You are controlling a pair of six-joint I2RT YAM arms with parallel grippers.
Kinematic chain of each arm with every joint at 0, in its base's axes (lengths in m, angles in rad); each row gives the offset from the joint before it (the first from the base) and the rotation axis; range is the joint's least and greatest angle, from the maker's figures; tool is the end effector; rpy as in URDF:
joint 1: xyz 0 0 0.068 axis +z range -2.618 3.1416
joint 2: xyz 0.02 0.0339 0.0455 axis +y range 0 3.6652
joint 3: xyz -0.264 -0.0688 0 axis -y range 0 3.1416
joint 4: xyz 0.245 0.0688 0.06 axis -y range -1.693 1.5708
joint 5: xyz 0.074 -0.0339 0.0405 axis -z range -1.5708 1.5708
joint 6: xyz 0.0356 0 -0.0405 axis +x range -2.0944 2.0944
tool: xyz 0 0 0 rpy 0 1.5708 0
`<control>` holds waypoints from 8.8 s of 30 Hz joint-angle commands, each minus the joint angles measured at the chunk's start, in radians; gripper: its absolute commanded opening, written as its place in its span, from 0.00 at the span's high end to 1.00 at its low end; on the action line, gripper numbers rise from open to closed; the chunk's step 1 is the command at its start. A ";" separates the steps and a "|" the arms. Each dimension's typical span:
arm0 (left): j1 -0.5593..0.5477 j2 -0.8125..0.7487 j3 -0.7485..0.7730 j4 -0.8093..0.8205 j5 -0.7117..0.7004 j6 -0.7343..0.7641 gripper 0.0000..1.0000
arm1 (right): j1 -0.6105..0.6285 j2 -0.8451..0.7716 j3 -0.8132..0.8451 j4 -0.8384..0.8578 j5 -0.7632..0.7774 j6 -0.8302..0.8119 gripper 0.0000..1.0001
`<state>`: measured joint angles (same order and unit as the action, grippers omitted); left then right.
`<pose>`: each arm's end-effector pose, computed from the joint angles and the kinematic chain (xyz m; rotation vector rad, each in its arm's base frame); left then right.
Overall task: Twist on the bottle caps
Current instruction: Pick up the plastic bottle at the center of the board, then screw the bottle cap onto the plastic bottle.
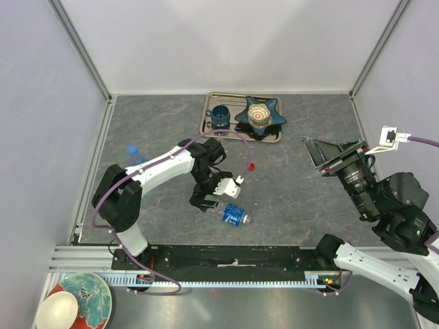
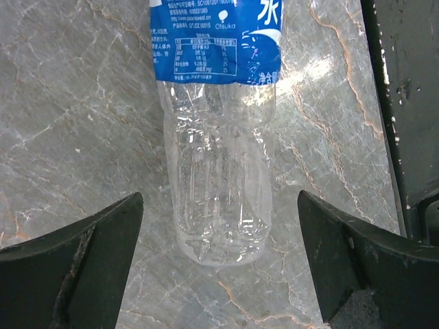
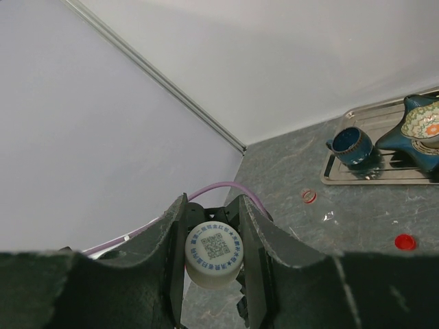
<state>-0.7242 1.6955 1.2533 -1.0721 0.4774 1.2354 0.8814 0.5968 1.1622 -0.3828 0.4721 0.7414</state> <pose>0.2183 -0.2149 0.2194 2.4144 1.5961 -0.6607 0.0636 0.0517 0.4630 0.3119 1.4537 1.0082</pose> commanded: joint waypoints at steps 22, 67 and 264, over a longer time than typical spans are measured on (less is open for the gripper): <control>-0.018 0.101 -0.058 0.130 0.015 0.053 0.01 | 0.001 -0.002 0.044 0.001 0.005 -0.031 0.78; -0.077 -0.437 0.070 0.187 -0.021 -0.234 0.90 | 0.001 0.087 0.177 -0.022 0.039 -0.138 0.74; 0.058 -1.037 -0.634 1.245 0.242 -1.535 0.98 | 0.191 0.563 0.264 -0.025 -0.538 -0.593 0.78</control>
<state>-0.6792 0.6750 0.5900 0.0963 0.7624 -0.2398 1.0622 1.1576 1.4639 -0.3496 -0.0383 0.1772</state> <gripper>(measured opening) 0.673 0.396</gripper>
